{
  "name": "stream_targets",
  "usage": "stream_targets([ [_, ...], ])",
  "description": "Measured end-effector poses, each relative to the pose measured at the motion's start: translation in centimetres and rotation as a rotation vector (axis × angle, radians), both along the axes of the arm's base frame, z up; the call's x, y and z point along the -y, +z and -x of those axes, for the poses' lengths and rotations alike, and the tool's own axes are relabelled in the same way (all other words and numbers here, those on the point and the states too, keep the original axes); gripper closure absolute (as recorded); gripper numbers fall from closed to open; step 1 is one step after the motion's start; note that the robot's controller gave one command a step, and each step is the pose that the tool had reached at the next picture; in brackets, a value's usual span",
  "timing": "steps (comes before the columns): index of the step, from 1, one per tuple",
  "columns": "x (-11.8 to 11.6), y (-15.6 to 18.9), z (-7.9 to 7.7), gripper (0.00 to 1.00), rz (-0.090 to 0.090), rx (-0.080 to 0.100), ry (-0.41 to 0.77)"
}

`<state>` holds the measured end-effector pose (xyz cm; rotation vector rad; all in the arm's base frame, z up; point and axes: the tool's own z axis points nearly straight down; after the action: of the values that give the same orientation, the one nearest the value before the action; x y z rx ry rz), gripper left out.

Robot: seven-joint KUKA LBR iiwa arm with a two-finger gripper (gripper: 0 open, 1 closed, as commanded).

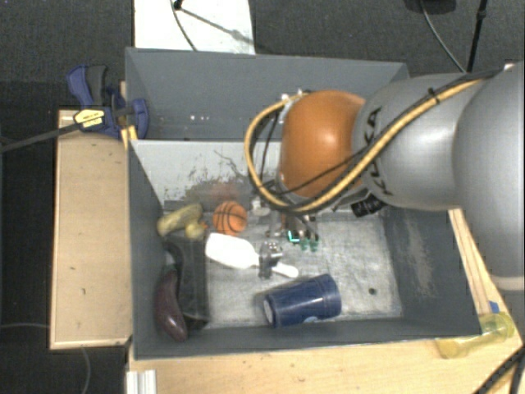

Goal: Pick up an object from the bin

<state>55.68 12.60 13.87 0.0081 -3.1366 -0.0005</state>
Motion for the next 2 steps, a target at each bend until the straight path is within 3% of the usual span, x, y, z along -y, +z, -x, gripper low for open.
stream_targets([
  [1,0.0,0.4,-0.2,0.00,-0.001,0.007,-0.003],
  [2,-0.5,-6.6,3.4,1.00,-0.003,0.011,0.162],
])
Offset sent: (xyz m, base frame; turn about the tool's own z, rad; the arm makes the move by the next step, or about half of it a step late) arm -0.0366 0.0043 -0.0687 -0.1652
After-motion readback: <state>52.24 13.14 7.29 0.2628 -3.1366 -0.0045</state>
